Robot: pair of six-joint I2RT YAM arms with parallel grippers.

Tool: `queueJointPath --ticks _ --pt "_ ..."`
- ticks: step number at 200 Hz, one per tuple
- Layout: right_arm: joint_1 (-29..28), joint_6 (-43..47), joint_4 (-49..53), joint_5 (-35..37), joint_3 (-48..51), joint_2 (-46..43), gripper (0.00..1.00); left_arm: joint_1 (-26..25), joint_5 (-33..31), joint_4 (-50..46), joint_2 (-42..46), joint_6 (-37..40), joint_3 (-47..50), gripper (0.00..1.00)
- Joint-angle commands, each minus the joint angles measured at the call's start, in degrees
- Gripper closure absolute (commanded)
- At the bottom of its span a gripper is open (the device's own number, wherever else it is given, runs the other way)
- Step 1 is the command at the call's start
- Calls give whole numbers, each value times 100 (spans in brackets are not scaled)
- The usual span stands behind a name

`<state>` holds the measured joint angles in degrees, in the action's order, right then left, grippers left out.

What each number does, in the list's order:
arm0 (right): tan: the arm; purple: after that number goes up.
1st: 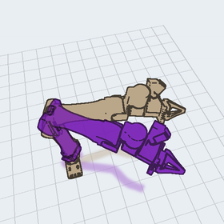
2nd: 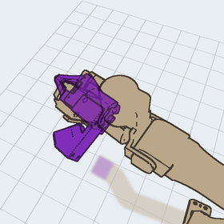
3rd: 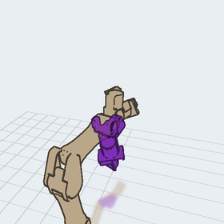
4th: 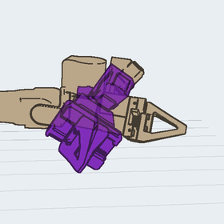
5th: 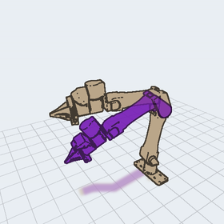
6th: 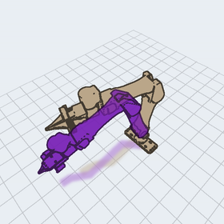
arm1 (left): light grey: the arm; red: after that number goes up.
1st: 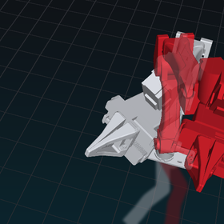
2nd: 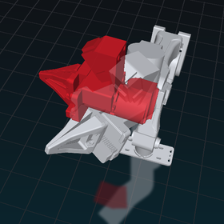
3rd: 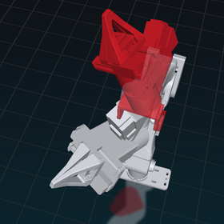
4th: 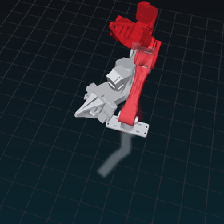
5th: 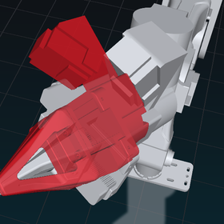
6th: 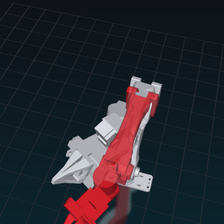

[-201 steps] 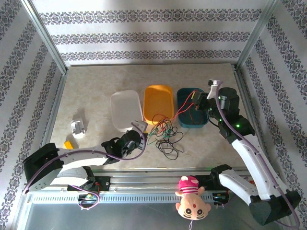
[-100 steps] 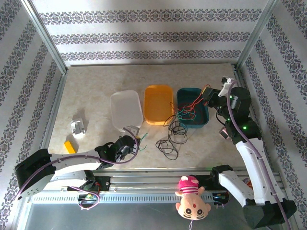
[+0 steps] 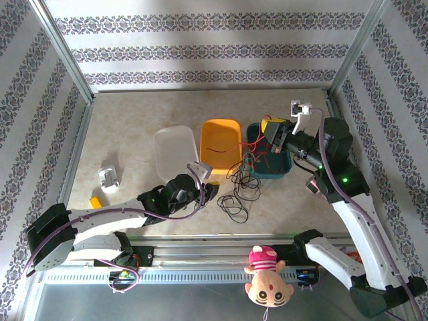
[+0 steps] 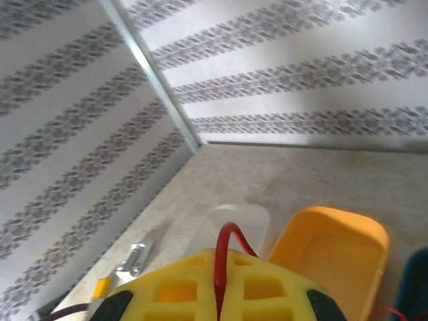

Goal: Untangle the cables

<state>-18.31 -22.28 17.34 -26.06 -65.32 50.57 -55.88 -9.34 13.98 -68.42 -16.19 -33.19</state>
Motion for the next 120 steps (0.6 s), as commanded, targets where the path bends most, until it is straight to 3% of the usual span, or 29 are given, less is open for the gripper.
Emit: queueJointPath --ticks 1,37,56,120 --pt "-135 66 -66 -689 -352 -62 100 48 -167 518 142 160 83 48" --pt "-350 -101 -133 -1234 -485 -64 99 46 -121 489 382 195 199 46" --pt "-452 -99 -158 -1156 -596 -95 98 44 -111 406 408 194 233 46" --pt "-280 199 -211 1697 -590 177 97 47 -390 526 208 -45 269 46"
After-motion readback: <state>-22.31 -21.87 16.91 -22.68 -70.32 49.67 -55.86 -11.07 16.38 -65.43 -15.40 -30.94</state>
